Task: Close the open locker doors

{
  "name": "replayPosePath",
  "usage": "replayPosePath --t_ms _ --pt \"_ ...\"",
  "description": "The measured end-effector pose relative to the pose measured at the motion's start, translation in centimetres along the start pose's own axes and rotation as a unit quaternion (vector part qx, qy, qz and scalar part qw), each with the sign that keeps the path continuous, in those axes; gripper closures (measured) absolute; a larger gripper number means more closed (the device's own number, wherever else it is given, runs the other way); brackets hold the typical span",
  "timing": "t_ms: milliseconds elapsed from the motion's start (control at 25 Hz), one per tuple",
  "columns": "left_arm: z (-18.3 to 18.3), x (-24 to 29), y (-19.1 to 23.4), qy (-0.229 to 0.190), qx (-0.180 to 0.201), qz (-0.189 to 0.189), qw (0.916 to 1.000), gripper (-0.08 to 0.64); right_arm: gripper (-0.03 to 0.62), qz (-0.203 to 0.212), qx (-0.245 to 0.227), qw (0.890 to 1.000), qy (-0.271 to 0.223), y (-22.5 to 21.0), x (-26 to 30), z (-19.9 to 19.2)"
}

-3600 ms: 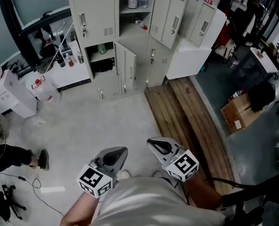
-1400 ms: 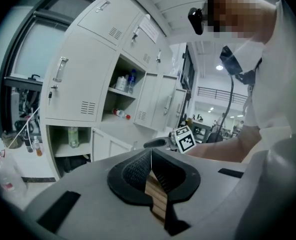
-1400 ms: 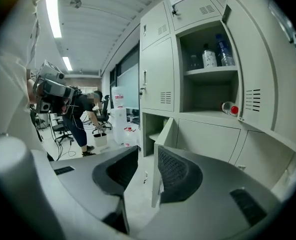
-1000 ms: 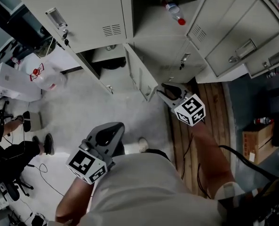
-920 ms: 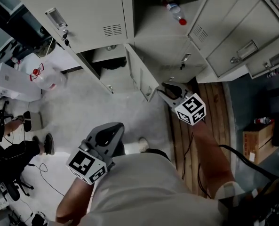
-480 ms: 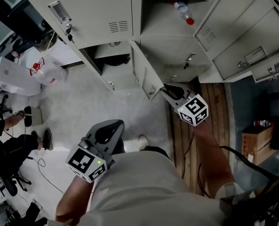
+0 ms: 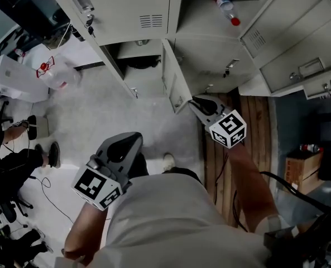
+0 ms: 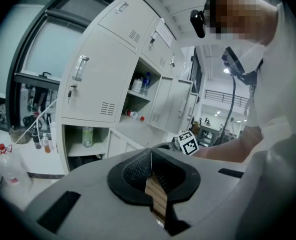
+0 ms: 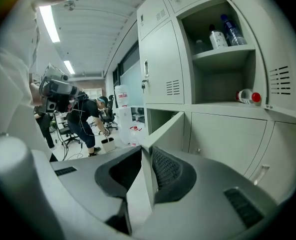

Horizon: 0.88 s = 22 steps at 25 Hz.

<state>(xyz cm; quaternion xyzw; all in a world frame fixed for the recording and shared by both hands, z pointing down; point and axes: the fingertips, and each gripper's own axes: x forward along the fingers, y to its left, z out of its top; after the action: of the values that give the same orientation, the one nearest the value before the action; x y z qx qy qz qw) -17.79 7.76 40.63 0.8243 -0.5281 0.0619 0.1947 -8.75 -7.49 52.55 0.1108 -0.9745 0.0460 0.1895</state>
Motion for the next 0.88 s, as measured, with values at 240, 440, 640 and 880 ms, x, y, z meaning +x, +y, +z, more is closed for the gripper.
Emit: replayPosePath --t_ms 240,440,640,880 --pt "0.0 -1.6 1.6 -0.013 -0.006 0.024 0.9996 0.548 0.531 0.008 -0.003 1.000 -0.006 1.4 1.5 0.7" --pt "-0.8 -3.5 2.7 -0.013 -0.015 0.042 0.9989 0.548 0.532 0.012 0.005 1.000 -0.004 3.4 3.0 1.1" --pt "-0.9 -4.6 3.8 -0.014 -0.020 0.049 0.9985 0.548 0.535 0.015 0.005 1.000 -0.004 5.0 4.8 1.9" --pt "-1.1 -5.6 5.3 -0.014 -0.025 0.048 0.9984 0.548 0.538 0.026 -0.002 1.000 -0.005 6.9 7.3 2.9"
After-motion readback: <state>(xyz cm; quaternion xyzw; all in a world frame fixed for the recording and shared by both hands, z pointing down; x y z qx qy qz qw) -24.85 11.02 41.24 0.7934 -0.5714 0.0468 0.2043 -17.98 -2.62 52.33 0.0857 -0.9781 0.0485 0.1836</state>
